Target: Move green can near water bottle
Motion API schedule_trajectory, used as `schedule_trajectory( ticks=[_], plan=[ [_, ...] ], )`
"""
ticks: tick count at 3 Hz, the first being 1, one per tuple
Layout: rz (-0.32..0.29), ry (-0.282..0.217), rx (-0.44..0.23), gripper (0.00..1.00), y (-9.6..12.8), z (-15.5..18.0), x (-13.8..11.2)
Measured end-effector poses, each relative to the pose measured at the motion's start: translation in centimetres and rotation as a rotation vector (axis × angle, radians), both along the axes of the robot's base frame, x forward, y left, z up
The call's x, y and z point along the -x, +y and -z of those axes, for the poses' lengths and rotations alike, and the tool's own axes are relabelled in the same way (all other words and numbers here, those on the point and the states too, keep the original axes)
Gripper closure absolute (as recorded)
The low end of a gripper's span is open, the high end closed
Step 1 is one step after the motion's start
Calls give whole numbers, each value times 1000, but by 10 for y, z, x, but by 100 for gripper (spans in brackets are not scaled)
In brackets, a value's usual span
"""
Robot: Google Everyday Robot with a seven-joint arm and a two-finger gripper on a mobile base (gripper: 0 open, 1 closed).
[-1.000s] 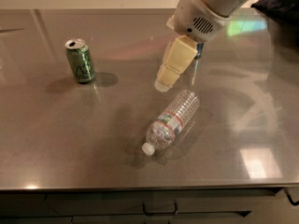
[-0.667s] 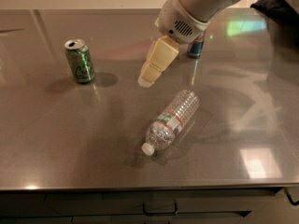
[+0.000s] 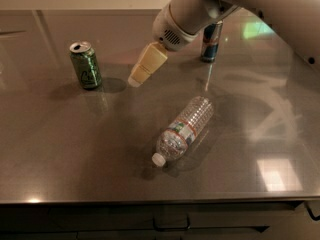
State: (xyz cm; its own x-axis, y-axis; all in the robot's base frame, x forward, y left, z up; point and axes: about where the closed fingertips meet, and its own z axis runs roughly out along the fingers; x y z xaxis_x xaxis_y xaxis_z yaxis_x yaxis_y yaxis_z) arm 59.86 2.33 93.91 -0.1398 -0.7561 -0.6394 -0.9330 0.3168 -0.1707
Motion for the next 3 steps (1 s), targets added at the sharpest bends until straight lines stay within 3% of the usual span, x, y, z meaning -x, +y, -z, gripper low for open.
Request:
schedule_trajectory(
  ticks=[1, 3],
  plan=[
    [9, 2, -44, 0, 25, 11, -23],
    [-37, 22, -128, 0, 90, 25, -48]
  ],
)
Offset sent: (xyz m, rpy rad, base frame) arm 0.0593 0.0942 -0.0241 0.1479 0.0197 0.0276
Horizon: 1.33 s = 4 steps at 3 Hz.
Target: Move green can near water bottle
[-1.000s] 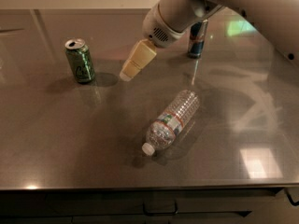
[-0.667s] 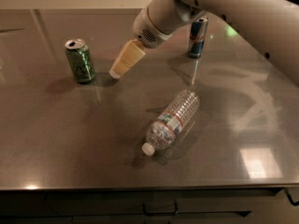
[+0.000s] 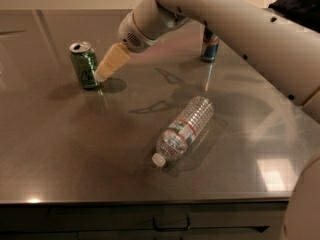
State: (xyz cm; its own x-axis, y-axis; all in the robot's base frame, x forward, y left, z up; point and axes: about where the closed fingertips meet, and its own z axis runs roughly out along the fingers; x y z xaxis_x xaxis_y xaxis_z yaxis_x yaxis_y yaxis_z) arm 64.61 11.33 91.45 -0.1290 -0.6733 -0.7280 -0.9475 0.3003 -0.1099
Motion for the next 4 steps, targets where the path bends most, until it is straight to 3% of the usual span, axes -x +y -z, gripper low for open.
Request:
schedule_trajectory(
  ticks=[3, 4],
  plan=[
    [-77, 8, -73, 0, 77, 18, -17],
    [-77, 8, -73, 0, 77, 18, -17]
  ],
)
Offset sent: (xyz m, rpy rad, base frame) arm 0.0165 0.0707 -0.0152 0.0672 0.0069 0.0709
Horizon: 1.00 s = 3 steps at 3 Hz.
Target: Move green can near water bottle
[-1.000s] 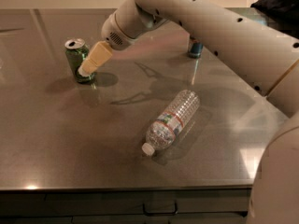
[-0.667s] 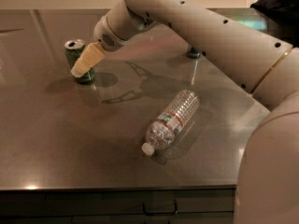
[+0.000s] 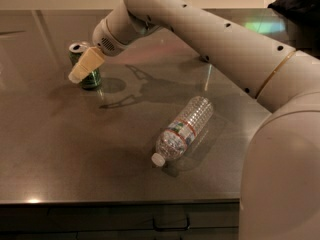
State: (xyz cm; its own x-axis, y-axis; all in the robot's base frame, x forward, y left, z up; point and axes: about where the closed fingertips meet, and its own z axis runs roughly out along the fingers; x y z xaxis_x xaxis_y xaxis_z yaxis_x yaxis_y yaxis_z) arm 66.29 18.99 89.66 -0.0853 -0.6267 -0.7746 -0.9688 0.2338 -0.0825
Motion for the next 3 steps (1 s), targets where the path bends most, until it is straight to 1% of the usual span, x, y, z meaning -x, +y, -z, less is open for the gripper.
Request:
schedule_trajectory(
  ticks=[1, 3],
  plan=[
    [-10, 5, -12, 12, 5, 0, 1],
    [-48, 27, -37, 59, 7, 2, 3]
  ],
)
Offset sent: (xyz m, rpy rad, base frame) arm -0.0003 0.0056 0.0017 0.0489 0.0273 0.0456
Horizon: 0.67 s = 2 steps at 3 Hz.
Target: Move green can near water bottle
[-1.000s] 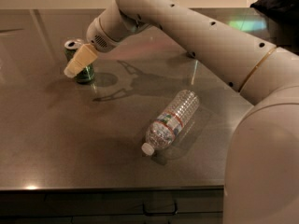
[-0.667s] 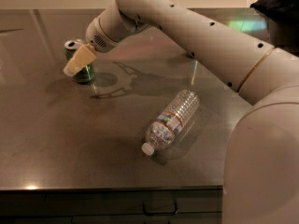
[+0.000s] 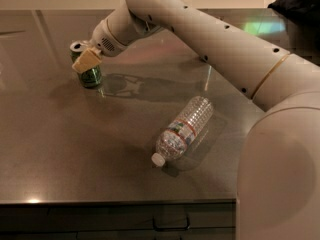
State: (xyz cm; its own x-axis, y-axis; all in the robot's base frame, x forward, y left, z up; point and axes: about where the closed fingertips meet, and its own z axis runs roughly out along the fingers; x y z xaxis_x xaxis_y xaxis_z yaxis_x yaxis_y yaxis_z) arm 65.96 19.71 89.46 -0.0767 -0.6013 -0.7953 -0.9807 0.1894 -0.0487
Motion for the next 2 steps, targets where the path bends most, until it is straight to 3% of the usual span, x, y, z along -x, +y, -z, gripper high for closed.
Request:
schedule_trajectory(
  ticks=[1, 2],
  plan=[
    [-16, 8, -7, 83, -6, -7, 5],
    [-14, 9, 2, 100, -23, -24, 12]
  ],
)
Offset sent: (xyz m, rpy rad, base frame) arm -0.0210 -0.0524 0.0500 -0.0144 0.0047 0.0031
